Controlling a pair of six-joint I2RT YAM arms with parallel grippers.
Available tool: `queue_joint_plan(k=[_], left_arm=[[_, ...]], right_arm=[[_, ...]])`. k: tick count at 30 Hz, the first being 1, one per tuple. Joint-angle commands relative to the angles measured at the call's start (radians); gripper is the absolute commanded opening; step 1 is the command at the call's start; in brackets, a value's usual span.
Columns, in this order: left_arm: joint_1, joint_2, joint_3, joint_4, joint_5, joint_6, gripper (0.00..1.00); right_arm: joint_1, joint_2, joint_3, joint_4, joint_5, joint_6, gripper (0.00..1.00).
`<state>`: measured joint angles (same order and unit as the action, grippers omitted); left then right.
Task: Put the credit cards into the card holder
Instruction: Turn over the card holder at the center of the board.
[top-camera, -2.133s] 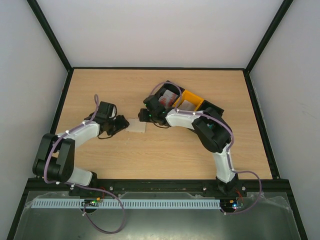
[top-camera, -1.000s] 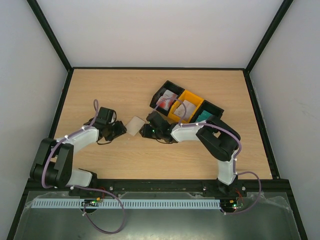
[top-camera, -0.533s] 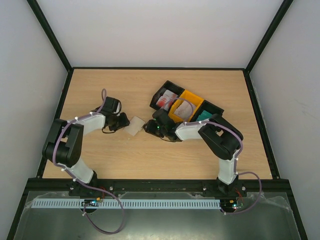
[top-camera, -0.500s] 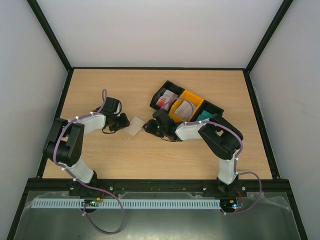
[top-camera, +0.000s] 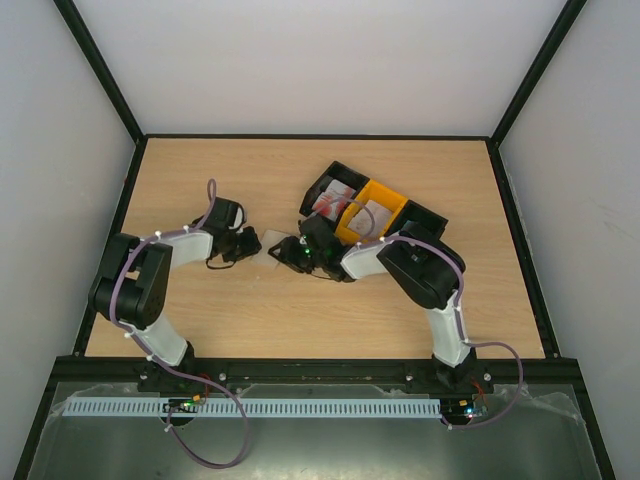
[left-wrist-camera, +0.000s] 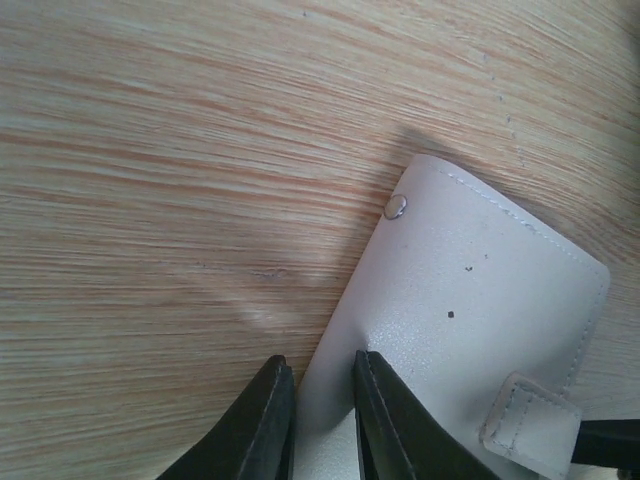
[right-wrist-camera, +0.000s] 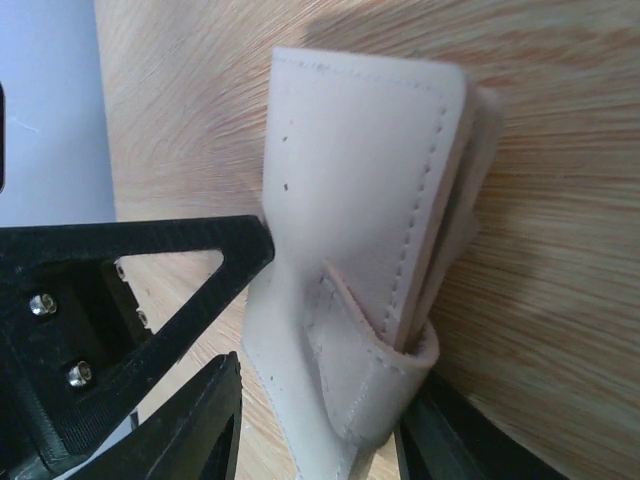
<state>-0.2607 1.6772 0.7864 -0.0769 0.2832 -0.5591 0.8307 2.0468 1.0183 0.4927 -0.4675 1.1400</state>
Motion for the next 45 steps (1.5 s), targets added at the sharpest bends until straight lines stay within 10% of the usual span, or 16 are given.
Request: queue_joint_plan(k=[1,14,36,40,45], left_arm=[[-0.007,0.064,-0.065,-0.072,-0.028,0.003,0.19],[-0.006,-0.152,-0.092,-0.073,-0.046,-0.037,0.28],[0.036,-0.677,0.024,-0.324,-0.231,0.036,0.83],[0.075,-0.701,0.032,-0.314,-0.236,0.042,1.0],[0.125,-0.736,0.035,-0.314,-0.284,0.053,1.0]], right_arm=[[0.025,0.042,-0.006,0.075,-0.037,0.046,0.41],[0.024,-0.039,0.053,-0.165,0.253,-0.182,0.02],[0.173,-0.378,0.14,-1.336,0.826,-0.497,0.02],[0.207,-0.289,0.18,-1.392,0.865,-0.46,0.04],[0.23,-0.25,0.189,-1.159,0.551,-0.465,0.28]])
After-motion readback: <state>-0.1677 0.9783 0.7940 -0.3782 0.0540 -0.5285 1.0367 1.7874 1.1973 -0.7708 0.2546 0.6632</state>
